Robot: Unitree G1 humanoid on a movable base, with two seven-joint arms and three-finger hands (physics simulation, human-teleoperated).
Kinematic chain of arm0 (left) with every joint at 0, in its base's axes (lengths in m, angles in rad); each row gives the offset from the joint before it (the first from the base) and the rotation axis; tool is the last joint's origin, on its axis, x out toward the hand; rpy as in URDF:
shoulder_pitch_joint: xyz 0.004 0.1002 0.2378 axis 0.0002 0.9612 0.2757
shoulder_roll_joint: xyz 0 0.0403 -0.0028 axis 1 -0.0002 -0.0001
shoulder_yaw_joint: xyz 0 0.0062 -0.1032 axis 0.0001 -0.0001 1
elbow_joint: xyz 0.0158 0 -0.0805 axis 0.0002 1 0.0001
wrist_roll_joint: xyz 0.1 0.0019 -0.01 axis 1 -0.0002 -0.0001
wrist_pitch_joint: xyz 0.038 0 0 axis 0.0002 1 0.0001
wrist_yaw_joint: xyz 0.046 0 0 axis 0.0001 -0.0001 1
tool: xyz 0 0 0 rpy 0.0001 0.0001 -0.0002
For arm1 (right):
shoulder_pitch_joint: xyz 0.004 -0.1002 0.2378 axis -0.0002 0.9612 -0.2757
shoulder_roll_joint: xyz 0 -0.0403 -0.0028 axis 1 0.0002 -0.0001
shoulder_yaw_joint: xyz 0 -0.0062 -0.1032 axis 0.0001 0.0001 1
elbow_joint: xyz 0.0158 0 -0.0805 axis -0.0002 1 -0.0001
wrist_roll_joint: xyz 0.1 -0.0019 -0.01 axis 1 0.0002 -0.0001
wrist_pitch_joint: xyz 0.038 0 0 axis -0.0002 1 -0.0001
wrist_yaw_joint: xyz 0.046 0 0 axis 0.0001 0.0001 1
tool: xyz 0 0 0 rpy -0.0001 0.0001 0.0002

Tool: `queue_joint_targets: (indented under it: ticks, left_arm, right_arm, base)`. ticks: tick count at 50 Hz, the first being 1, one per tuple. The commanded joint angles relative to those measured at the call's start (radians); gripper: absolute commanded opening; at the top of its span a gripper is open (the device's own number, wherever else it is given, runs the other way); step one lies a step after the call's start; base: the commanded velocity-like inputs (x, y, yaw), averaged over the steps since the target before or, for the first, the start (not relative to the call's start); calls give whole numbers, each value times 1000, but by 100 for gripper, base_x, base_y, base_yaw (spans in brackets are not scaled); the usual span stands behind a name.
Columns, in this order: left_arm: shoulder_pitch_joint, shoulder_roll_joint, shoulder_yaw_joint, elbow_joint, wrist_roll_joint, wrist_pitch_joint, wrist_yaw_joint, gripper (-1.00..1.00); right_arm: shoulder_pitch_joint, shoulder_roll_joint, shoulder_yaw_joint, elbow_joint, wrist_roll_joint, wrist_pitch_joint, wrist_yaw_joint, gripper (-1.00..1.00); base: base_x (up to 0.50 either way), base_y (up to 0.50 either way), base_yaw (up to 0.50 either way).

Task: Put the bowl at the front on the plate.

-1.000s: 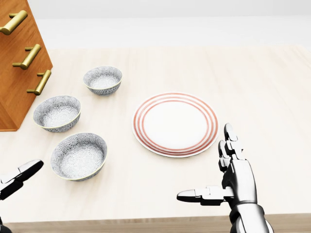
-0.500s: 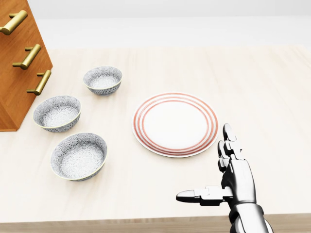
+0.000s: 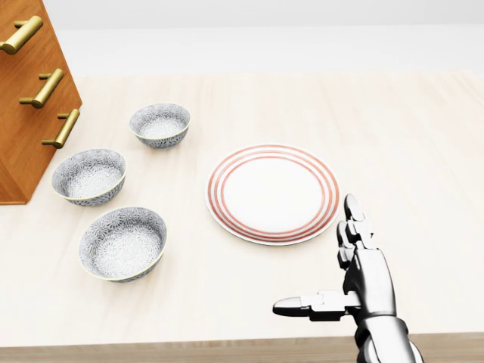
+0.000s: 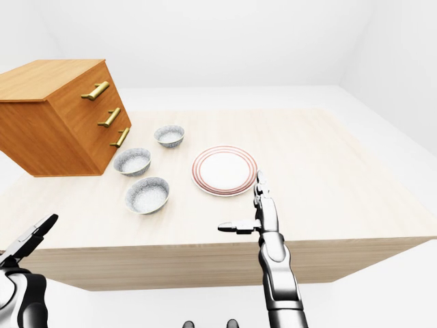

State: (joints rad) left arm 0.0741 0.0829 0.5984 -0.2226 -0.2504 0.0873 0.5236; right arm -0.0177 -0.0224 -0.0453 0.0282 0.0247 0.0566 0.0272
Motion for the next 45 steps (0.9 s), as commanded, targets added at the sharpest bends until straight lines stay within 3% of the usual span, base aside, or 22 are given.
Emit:
queue_joint_targets:
  ticks: [1, 13, 19, 29, 39, 45]
  left_arm:
    - [0, 2, 1, 4, -3, 0, 0, 100]
    - [-10, 7, -2, 19, 8, 0, 0, 100]
    - [-19, 13, -5, 44, 16, 0, 0, 100]
    - [-5, 4, -9, 31, 19, 0, 0, 100]
    - [-6, 3, -10, 34, 24, 0, 0, 100]
    - [-2, 1, -6, 10, 13, 0, 0, 100]
  right_arm:
    - [-3, 0, 1, 4, 0, 5, 2, 100]
    - [2, 0, 4, -14, -2, 9, 4, 100]
    - [9, -1, 6, -17, -16, -17, 6, 100]
    - [11, 2, 4, -28, -12, -4, 5, 100]
    - [8, -1, 4, -9, -12, -26, 13, 100]
    - [16, 1, 13, -38, -27, -12, 13, 100]
  base:
    - [0, 0, 0]
    - [0, 0, 0]
    - [0, 0, 0]
    - [0, 0, 0]
    - [0, 0, 0]
    - [42, 0, 0]
